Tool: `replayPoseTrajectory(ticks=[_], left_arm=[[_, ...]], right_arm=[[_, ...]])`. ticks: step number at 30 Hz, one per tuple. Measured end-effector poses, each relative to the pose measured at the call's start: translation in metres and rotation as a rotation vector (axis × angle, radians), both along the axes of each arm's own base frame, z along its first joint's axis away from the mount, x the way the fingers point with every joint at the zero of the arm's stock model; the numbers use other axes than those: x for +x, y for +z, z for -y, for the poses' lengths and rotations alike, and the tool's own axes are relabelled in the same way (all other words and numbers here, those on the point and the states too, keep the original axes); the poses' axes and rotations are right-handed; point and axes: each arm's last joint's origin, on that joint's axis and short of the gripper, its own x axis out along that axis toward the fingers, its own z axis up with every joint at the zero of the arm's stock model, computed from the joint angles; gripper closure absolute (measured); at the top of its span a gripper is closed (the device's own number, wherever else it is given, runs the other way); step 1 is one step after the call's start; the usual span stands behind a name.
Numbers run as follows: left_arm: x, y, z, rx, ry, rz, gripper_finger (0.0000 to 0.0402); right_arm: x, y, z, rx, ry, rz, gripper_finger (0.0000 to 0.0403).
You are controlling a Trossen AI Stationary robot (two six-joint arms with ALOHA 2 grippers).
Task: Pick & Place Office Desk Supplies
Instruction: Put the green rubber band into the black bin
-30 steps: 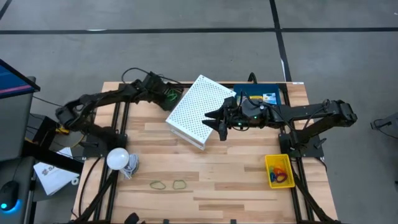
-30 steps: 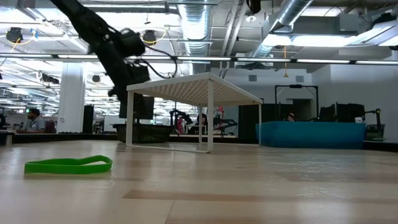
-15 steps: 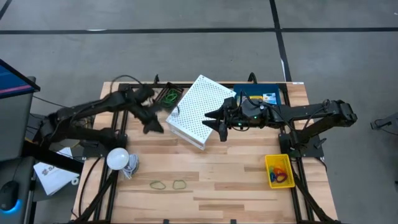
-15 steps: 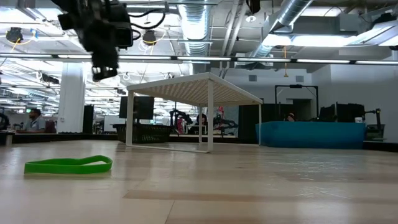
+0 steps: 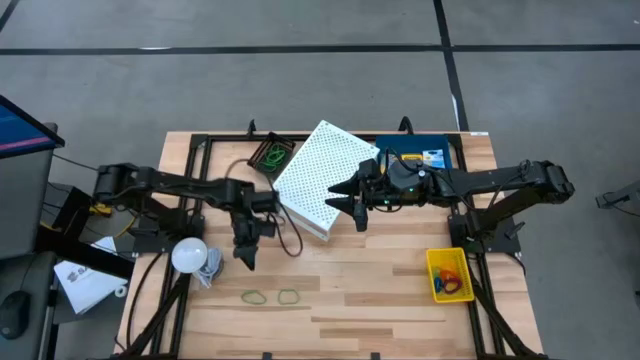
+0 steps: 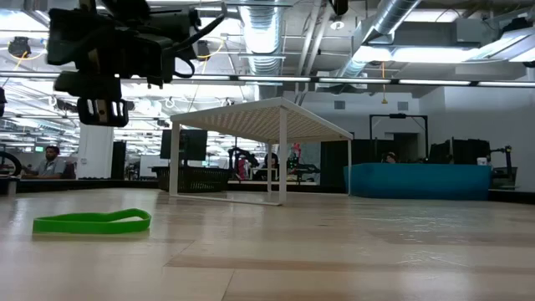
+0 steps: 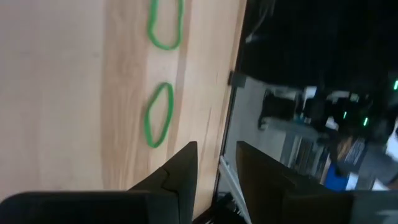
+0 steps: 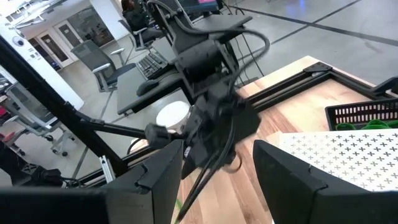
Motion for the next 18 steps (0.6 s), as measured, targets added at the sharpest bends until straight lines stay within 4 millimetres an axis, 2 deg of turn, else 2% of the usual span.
replayPoseTrajectory(ticks=[9,18], left_arm=[[0.036,-0.014,0.045,0.046,-0.24,0.016,0.0295],[0.038,-0.055,0.064,0.144,-0.394,-0.092,0.0277]], right_arm=[[-0.001,-0.002,-0.007,-0.004,0.021,-0.022,0.021],[-0.002,-0.003,-0.008,-0.004,0.025,-0.033,0.021]])
